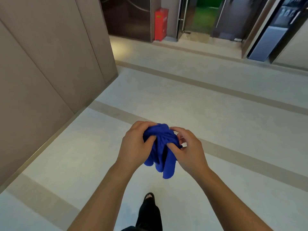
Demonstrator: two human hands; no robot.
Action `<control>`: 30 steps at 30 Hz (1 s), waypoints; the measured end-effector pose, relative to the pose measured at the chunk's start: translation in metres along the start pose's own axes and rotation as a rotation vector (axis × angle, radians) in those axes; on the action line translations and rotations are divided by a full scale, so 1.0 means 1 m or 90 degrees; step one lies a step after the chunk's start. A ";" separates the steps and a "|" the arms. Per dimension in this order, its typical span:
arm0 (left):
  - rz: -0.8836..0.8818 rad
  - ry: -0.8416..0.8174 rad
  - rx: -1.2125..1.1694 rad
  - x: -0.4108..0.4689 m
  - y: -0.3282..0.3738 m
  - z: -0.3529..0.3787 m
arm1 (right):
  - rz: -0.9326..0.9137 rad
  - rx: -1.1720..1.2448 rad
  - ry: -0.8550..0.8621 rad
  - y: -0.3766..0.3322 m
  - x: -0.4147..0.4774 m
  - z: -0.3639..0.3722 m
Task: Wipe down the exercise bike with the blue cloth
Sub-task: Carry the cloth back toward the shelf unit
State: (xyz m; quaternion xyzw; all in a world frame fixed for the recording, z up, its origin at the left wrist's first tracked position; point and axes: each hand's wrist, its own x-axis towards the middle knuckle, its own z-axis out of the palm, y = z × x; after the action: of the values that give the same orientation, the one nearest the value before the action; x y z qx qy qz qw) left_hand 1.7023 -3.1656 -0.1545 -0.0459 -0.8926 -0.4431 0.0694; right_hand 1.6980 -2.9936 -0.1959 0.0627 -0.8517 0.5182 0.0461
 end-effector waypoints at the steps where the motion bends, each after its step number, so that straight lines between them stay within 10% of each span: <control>1: 0.004 -0.005 0.000 0.024 0.000 0.003 | 0.007 -0.010 0.007 0.002 0.023 -0.001; 13: 0.143 -0.148 0.055 0.308 0.036 0.129 | 0.070 0.015 0.196 0.091 0.250 -0.091; 30: 0.178 -0.300 -0.053 0.700 0.189 0.473 | 0.147 -0.014 0.334 0.316 0.572 -0.405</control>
State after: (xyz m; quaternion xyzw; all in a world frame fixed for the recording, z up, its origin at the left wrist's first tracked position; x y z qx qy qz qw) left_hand 0.9998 -2.6603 -0.1735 -0.2736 -0.8501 -0.4425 -0.0815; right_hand 1.0897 -2.5235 -0.2052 -0.1715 -0.8175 0.5095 0.2065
